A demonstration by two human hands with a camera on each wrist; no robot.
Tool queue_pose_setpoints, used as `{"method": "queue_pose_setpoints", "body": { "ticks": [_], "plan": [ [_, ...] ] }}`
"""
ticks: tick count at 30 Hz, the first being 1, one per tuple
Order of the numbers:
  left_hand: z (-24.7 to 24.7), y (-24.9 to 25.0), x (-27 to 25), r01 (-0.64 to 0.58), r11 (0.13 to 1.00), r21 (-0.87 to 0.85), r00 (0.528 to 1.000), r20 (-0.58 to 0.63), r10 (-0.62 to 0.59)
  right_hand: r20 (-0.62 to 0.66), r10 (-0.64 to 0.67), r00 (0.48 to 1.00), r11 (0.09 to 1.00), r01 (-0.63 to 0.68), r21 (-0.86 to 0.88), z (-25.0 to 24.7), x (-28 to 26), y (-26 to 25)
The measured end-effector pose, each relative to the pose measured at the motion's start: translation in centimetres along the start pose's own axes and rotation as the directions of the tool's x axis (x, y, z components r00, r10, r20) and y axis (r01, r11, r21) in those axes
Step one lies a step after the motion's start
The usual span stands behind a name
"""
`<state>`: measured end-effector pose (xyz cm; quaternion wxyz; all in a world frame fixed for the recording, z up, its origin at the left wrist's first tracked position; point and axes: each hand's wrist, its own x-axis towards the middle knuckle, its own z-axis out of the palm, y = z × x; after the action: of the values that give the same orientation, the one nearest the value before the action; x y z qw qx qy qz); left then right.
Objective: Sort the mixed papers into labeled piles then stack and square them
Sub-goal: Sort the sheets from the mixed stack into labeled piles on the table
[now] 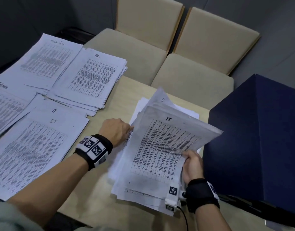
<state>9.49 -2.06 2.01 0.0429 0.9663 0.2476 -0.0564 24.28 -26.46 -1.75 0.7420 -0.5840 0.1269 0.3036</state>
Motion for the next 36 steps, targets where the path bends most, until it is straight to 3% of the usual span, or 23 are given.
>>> {"method": "queue_pose_setpoints", "body": {
  "ticks": [2,4,7,9,10,11,12,14,16,18,21,25,27,28,30,32,34,36],
  "plan": [
    [0.3,-0.2,-0.2,-0.062,0.992,-0.113,0.995,-0.087,0.053,0.042,0.024,0.999,1.0,-0.025,0.013,-0.3,0.5,0.3],
    [1.1,-0.7,-0.4,-0.107,0.914,-0.39,0.988,-0.143,0.055,0.048,0.045,0.998,0.997,-0.047,0.058,-0.5,0.9,0.8],
    [1.8,-1.0,-0.9,-0.057,0.6,-0.798,0.998,-0.058,0.018,0.08,0.155,0.985,0.981,-0.162,0.102,-1.1,1.7,1.0],
    [1.8,-0.7,-1.5,0.044,0.391,-0.919,0.994,0.081,0.078,-0.008,0.159,0.987,0.984,-0.158,0.085,-1.4,1.5,0.6],
    [1.9,-0.5,-1.6,0.091,0.367,-0.926,0.984,0.139,0.107,-0.016,0.166,0.986,0.983,-0.165,0.079,-0.9,0.0,-0.3],
    [2.2,-0.4,-1.5,0.122,0.417,-0.901,0.981,0.173,0.088,-0.037,0.187,0.982,0.979,-0.183,0.09,-0.8,-0.7,-0.7],
    [2.5,-0.3,-1.3,0.147,0.53,-0.835,0.984,0.177,0.007,-0.004,0.211,0.977,0.977,-0.211,0.011,-0.1,-1.5,-1.2],
    [3.2,-0.4,-0.6,0.262,0.718,-0.645,0.964,0.145,-0.221,0.074,0.159,0.984,0.984,-0.153,-0.088,0.3,-1.3,-0.5],
    [3.7,-0.3,0.1,0.385,0.721,-0.576,0.917,0.147,-0.372,0.02,0.016,1.0,0.997,-0.015,-0.075,0.2,-0.7,0.4],
    [3.7,0.2,0.5,0.419,0.672,-0.611,0.894,0.147,-0.423,-0.027,-0.014,1.0,0.999,0.013,-0.04,-0.1,-0.4,0.5],
    [3.6,0.5,0.9,0.366,0.759,-0.538,0.915,0.061,-0.399,-0.035,-0.013,0.999,0.999,0.011,-0.054,0.2,-0.4,-0.3],
    [2.7,0.0,0.9,0.28,0.942,-0.185,0.959,0.098,-0.266,-0.059,-0.089,0.994,0.99,0.082,-0.111,0.1,-0.3,-0.5],
    [1.8,-0.1,0.5,0.201,0.978,-0.051,0.978,0.067,-0.197,-0.071,-0.059,0.996,0.992,0.051,-0.118,0.1,-0.2,-0.5],
    [1.3,-0.3,0.4,0.17,0.983,-0.069,0.985,0.027,-0.169,-0.041,-0.042,0.998,0.994,0.038,-0.106,0.1,-0.2,-0.4],
    [0.9,-0.5,0.1,0.106,0.964,-0.243,0.989,-0.072,-0.126,-0.023,-0.009,1.0,0.996,0.007,-0.091,0.0,0.0,-0.1],
    [1.2,-1.0,-0.4,0.019,0.855,-0.518,0.991,-0.107,-0.087,-0.016,0.012,1.0,0.998,-0.013,-0.056,0.0,0.0,0.1],
    [1.3,-1.1,-1.0,-0.002,0.641,-0.768,0.998,-0.039,-0.043,0.004,0.026,1.0,0.999,-0.026,-0.038,0.3,0.1,0.1],
    [0.9,-0.8,-1.6,0.093,0.406,-0.909,0.994,0.108,0.014,0.008,0.008,1.0,0.999,-0.008,-0.048,0.5,0.1,0.0]
  ]
}}
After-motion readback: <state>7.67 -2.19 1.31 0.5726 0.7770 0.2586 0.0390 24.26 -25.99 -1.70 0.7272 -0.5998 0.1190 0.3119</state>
